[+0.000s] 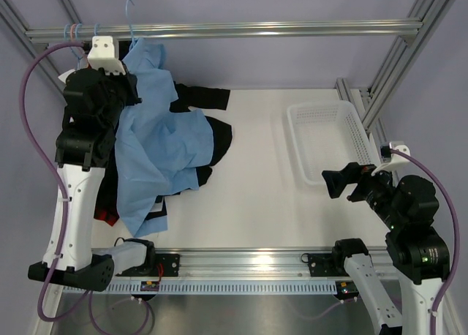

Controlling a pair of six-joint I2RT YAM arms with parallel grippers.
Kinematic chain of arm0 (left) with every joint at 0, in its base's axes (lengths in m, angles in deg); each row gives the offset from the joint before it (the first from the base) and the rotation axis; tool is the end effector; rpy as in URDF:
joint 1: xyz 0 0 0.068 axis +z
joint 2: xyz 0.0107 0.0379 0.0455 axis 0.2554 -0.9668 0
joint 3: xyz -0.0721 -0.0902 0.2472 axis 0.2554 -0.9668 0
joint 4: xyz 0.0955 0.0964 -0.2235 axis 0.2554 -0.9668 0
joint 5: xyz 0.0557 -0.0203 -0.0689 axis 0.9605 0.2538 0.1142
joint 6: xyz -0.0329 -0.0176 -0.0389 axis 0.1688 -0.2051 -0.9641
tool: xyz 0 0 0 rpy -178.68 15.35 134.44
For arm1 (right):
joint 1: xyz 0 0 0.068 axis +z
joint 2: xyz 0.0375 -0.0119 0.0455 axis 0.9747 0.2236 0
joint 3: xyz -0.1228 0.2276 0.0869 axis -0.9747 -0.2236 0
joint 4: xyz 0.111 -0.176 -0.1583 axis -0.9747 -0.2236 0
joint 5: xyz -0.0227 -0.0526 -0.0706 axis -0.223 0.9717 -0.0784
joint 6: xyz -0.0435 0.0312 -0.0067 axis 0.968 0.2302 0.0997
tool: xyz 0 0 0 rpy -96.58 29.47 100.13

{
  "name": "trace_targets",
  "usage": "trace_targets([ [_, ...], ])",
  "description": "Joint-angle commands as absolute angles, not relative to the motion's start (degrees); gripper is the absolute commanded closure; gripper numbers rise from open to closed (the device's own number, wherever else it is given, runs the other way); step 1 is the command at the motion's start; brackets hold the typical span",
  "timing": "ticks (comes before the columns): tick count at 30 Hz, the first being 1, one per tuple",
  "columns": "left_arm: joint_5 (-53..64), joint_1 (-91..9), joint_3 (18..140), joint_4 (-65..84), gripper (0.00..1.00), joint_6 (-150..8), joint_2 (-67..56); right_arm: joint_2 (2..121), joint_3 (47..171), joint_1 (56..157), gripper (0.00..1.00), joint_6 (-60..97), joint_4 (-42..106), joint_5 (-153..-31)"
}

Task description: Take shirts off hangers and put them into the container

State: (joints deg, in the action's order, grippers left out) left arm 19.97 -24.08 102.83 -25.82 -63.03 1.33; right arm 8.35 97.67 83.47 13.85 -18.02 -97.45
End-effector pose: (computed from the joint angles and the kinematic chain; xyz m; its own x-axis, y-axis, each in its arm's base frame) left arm 0.2163 -0.0315 0.5168 -0.0909 -0.0431 -0.9949 0.0525 0.9975 -0.0480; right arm 0.0507 0.0139 0.4035 -0.3033 0.1573 -0.9398 -0.2743 0.9301 0.2442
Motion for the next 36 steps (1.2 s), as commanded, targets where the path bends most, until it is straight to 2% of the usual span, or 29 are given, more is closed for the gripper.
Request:
trace_targets([
  [1,15.3,-24.2,106.89,-16.6,1.0,-63.51,4.84,7.93,100.02,83.84,0.0,14.83,-18.19,-99.29],
  [15,-18.8,-26.31,81.87,-24.08,1.0,-66.42,23.55,11.0,102.04,83.93,0.01,13.25,-13.27,-108.16],
  [20,-22.33,-33.77,77.89,-23.64,1.0,-65.71,23.65,13.82,104.07,83.93,0.0,13.96,-8.8,-112.11],
  [24,-21.28,-40.26,75.69,-16.45,1.0,-70.1,21.99,16.54,103.54,83.93,0.0,10.97,-2.56,-115.72],
  [27,-18.83,-44.84,77.7,-12.48,1.0,-70.99,17.87,18.99,103.45,83.93,0.0,8.95,2.28,-117.92],
  [31,-10.04,-56.79,90.6,-18.26,1.0,-65.55,8.99,23.04,107.22,84.28,0.01,9.47,5.19,-118.27],
  [32,-7.94,-58.38,96.89,-20.28,1.0,-64.15,5.58,24.01,108.36,84.46,0.0,9.74,5.28,-118.1],
  [36,-7.04,-60.24,105.39,-20.65,1.0,-63.69,1.59,27.61,113.9,84.9,0.01,10.44,6.24,-117.66],
])
